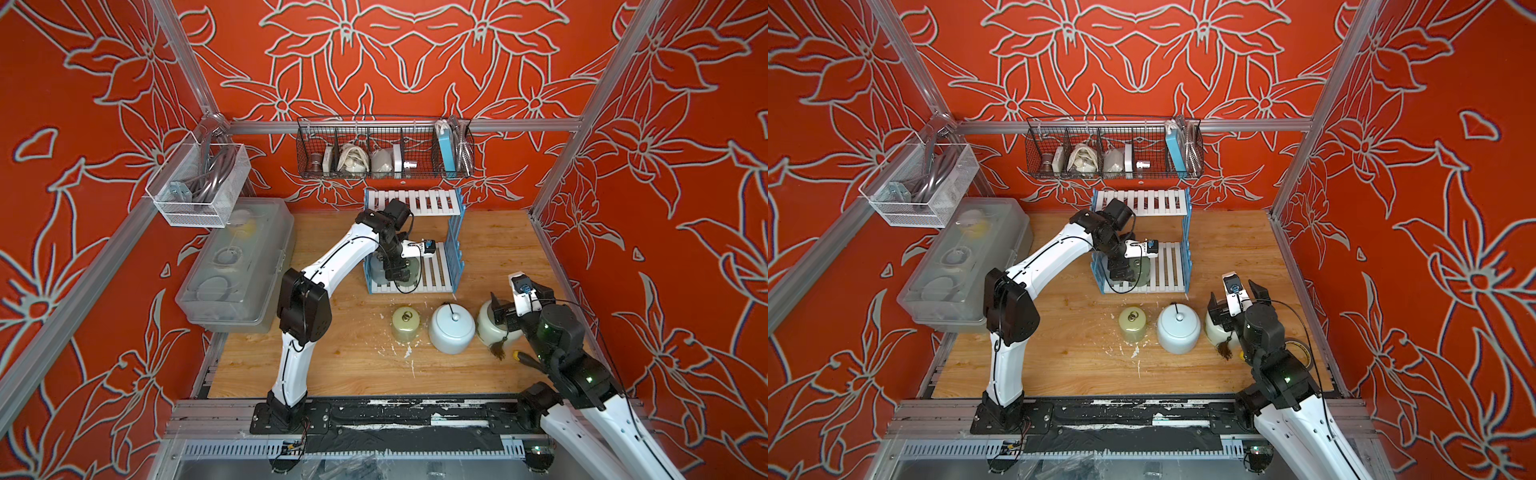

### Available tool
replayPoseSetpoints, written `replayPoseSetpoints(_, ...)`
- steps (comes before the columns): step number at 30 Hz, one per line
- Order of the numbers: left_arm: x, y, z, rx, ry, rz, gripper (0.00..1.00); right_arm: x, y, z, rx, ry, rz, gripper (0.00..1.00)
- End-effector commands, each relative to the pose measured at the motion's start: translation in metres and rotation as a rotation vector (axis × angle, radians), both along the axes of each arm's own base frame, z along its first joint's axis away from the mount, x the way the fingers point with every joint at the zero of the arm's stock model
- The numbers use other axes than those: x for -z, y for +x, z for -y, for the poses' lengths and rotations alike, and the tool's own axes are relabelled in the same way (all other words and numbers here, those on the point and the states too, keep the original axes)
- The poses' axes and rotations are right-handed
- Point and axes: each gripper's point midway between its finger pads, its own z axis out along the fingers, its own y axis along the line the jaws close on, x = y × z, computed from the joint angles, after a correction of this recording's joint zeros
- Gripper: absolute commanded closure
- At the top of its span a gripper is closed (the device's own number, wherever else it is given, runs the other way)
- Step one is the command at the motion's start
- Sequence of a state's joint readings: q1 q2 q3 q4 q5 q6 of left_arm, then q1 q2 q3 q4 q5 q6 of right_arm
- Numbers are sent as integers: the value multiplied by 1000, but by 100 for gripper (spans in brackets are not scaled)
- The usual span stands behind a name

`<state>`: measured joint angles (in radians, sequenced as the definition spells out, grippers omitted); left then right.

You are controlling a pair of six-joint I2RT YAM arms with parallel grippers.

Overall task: Remove the tea canisters from the shelf
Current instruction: Pick up the tea canister from the shelf.

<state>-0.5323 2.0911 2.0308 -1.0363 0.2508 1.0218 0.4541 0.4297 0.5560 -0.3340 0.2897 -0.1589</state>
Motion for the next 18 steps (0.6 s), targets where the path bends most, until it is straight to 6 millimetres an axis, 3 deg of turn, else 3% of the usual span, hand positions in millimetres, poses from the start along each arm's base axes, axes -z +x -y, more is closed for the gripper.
replayPoseSetpoints(1,10,-1,1,-6,33,-32,1,-2,1,5,25,-6,24,0)
replayPoseSetpoints(10,33,23,6,-47,77,-26,1,-2,0,2,6,2,27,0)
replayPoseSetpoints(18,54,27,7,-60,97,-57,1,-2,-1,3,9,5,30,0)
